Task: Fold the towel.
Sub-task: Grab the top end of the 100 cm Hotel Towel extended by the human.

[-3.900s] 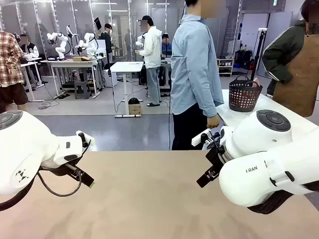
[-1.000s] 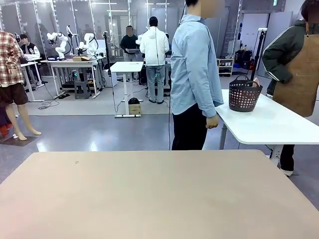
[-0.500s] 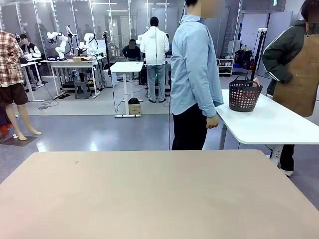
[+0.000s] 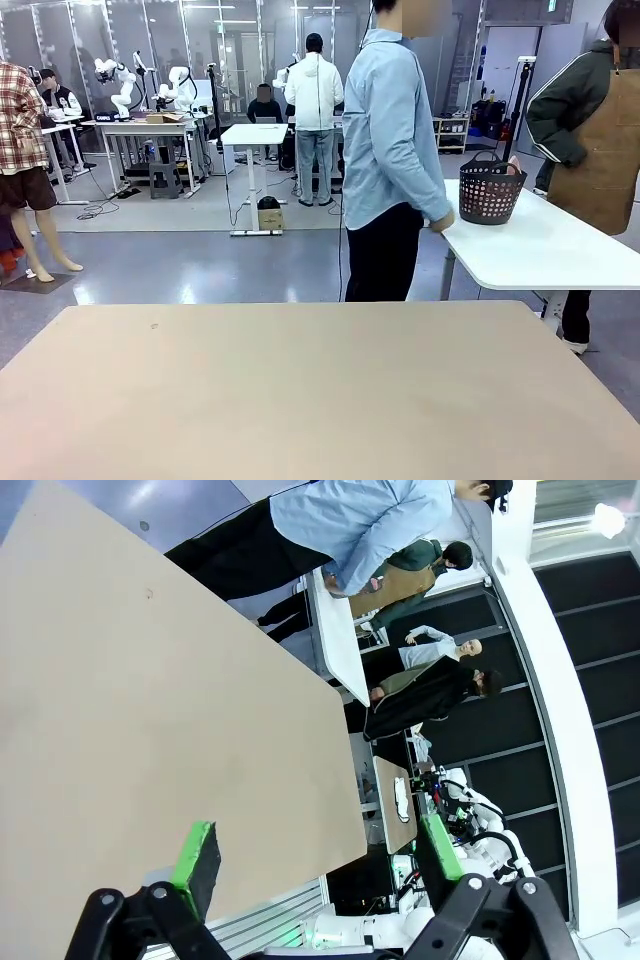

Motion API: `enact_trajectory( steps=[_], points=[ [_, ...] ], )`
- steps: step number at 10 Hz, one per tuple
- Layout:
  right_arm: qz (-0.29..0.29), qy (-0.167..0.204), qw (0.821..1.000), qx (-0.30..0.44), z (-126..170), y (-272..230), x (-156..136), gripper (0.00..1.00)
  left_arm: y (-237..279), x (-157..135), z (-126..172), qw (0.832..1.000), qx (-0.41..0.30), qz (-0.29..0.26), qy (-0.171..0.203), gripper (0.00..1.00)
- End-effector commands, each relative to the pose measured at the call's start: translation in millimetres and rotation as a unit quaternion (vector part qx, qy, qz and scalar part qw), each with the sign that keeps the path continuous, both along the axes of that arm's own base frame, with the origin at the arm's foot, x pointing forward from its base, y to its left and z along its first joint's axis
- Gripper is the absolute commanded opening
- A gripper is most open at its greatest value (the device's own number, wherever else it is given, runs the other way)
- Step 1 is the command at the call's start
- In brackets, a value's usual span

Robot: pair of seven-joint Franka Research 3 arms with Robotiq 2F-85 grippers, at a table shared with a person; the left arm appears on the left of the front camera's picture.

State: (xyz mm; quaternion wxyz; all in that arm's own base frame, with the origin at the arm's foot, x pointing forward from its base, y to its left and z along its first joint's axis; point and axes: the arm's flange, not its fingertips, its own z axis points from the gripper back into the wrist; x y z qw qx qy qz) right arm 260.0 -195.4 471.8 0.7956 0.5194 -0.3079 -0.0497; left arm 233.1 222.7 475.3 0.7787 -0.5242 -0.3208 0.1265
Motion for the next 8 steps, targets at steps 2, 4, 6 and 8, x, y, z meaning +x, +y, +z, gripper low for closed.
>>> enact_trajectory(
  steps=[2,4,6,8],
  points=[
    [0.001,-0.008,1.000,0.004,0.8,-0.5,1.2,1.00,0.1,0.2,-0.2,1.000,-0.004,-0.004,-0.004,1.00],
    [0.001,-0.008,1.000,0.004,0.8,-0.5,1.2,1.00,0.1,0.2,-0.2,1.000,-0.004,-0.004,-0.004,1.00],
    [0.001,-0.008,1.000,0.004,0.8,-0.5,1.2,1.00,0.1,0.2,-0.2,1.000,-0.004,-0.004,-0.004,1.00],
    [0.001,-0.008,1.000,0.004,0.8,-0.5,1.2,1.00,0.1,0.2,-0.2,1.000,-0.004,-0.004,-0.004,1.00]
  ],
)
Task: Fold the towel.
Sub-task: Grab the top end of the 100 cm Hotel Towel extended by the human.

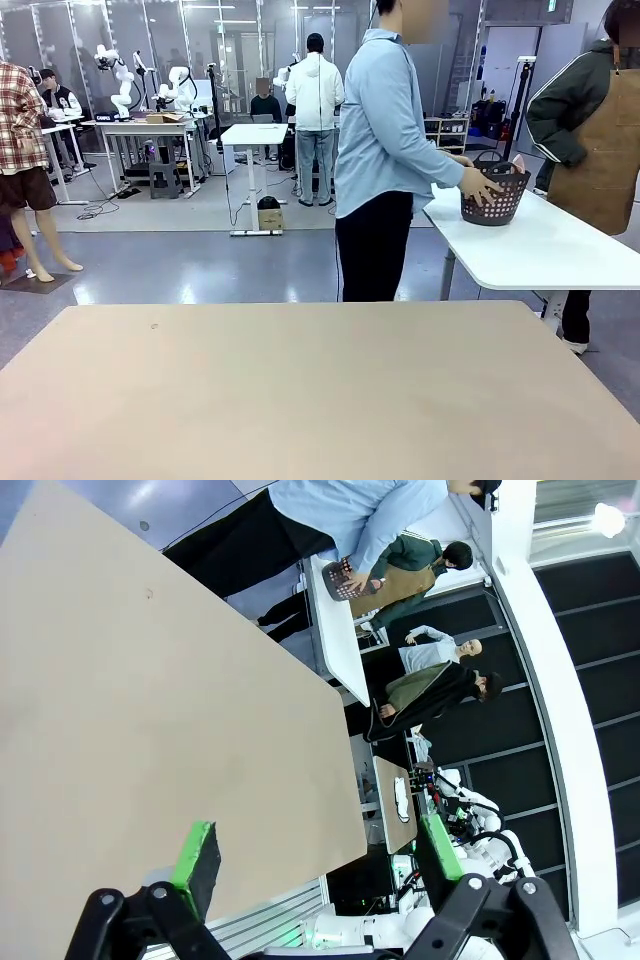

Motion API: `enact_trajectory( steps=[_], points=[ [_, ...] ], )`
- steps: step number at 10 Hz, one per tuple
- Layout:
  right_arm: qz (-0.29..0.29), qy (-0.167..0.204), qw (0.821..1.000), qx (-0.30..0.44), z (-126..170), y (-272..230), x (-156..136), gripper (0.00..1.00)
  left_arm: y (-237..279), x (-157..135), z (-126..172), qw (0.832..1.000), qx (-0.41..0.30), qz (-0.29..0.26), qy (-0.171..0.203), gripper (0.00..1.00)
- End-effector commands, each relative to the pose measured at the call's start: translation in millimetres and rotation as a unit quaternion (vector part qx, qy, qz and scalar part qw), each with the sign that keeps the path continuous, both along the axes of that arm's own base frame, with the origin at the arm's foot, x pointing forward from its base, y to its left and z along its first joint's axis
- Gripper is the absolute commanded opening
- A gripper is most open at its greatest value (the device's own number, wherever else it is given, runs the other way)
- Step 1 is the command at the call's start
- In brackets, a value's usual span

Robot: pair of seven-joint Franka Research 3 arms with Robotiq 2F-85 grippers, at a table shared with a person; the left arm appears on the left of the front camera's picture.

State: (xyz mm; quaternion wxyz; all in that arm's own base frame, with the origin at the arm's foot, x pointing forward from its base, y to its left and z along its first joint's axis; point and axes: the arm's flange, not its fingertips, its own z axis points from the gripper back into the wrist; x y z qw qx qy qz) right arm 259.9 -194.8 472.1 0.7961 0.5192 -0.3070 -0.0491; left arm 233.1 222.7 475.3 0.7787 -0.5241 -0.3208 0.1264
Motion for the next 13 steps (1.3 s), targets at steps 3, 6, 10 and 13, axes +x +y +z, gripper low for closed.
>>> enact_trajectory(
  steps=[3,6,10,13],
  points=[
    [0.000,-0.009,1.000,0.005,0.5,-1.0,1.4,1.00,0.1,0.2,-0.2,1.000,-0.004,-0.004,-0.004,1.00],
    [0.000,-0.009,1.000,0.005,0.5,-1.0,1.4,1.00,0.1,0.2,-0.2,1.000,-0.004,-0.004,-0.004,1.00],
    [0.000,-0.009,1.000,0.005,0.5,-1.0,1.4,1.00,0.1,0.2,-0.2,1.000,-0.004,-0.004,-0.004,1.00],
    [0.000,-0.009,1.000,0.005,0.5,-1.0,1.4,1.00,0.1,0.2,-0.2,1.000,-0.004,-0.004,-0.004,1.00]
  ],
)
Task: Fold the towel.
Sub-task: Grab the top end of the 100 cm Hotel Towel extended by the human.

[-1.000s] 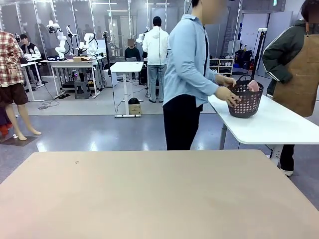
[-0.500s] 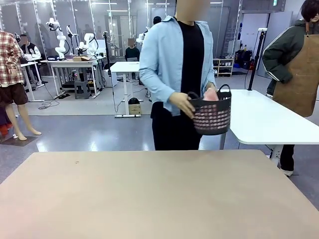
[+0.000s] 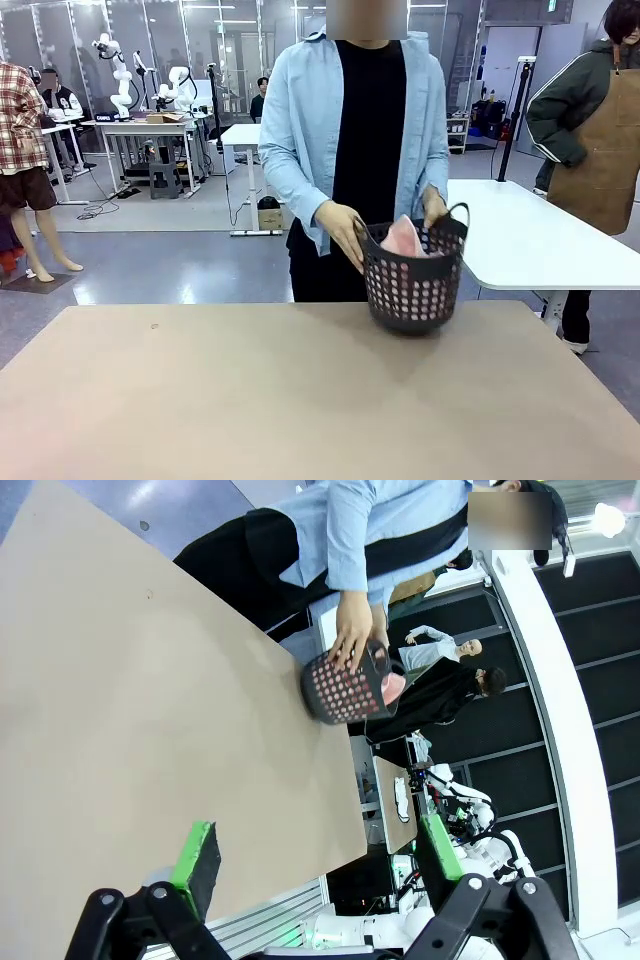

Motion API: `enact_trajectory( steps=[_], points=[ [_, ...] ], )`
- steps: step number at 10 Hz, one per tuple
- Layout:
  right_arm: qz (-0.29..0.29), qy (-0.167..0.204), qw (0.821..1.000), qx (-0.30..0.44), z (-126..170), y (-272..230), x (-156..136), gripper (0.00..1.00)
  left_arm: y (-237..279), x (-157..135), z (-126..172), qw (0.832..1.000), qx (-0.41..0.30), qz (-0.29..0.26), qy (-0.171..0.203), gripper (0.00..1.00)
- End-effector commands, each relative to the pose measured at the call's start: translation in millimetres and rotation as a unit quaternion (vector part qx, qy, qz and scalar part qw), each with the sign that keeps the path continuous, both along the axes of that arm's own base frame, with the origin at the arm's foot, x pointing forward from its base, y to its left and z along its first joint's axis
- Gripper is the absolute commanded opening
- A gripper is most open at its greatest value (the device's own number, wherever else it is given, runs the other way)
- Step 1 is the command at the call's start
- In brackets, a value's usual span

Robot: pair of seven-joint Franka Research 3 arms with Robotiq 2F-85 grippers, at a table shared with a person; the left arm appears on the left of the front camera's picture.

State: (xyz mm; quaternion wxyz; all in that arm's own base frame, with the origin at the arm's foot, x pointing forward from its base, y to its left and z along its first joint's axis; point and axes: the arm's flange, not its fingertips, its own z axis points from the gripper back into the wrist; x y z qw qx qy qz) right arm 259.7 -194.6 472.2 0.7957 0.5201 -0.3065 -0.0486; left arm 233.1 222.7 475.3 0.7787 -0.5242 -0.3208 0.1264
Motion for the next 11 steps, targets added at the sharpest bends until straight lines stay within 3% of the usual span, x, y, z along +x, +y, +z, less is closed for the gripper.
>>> enact_trajectory(
  steps=[1,11],
  points=[
    [-0.001,-0.009,1.000,0.004,0.4,-1.2,1.6,1.00,0.1,0.1,-0.2,1.000,-0.004,-0.004,-0.004,1.00],
    [-0.001,-0.009,1.000,0.004,0.4,-1.2,1.6,1.00,0.1,0.1,-0.2,1.000,-0.004,-0.004,-0.004,1.00]
  ],
)
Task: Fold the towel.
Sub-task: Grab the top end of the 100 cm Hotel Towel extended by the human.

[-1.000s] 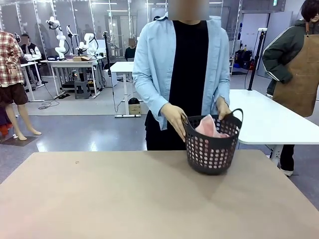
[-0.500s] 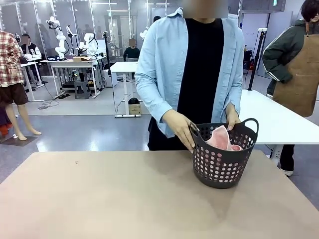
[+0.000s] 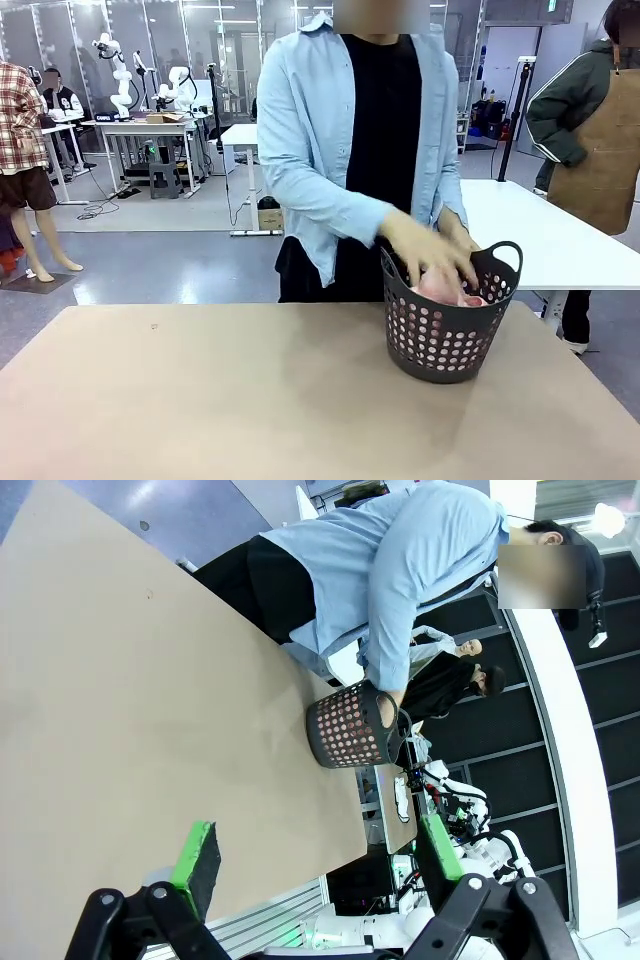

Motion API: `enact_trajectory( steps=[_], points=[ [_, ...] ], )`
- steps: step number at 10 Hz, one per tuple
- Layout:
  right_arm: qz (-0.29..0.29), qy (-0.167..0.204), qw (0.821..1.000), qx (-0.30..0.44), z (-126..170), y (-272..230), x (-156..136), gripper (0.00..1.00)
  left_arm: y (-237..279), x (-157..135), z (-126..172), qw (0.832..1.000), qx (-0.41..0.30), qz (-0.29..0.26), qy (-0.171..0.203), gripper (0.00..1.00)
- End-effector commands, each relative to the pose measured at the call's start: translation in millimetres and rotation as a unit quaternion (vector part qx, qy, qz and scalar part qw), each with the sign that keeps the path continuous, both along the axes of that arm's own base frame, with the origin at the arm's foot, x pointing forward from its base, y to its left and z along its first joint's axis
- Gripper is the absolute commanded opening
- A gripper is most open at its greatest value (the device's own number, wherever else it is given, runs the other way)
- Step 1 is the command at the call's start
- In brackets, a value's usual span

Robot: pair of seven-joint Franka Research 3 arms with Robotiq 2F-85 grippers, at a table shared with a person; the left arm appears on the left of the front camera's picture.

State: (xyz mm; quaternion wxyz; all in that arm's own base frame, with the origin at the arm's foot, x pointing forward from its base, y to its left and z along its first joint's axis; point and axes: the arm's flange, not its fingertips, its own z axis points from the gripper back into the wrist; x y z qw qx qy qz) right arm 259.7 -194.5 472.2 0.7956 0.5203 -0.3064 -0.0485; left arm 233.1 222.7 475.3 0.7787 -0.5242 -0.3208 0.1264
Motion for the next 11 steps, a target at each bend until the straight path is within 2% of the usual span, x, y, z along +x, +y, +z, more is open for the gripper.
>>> enact_trajectory(
  steps=[1,11],
  points=[
    [-0.001,-0.009,1.000,0.004,0.4,-1.3,1.6,1.00,0.1,0.1,-0.2,1.000,-0.004,-0.004,-0.004,1.00],
    [-0.001,-0.009,1.000,0.004,0.4,-1.3,1.6,1.00,0.1,0.1,-0.2,1.000,-0.004,-0.004,-0.004,1.00]
  ],
)
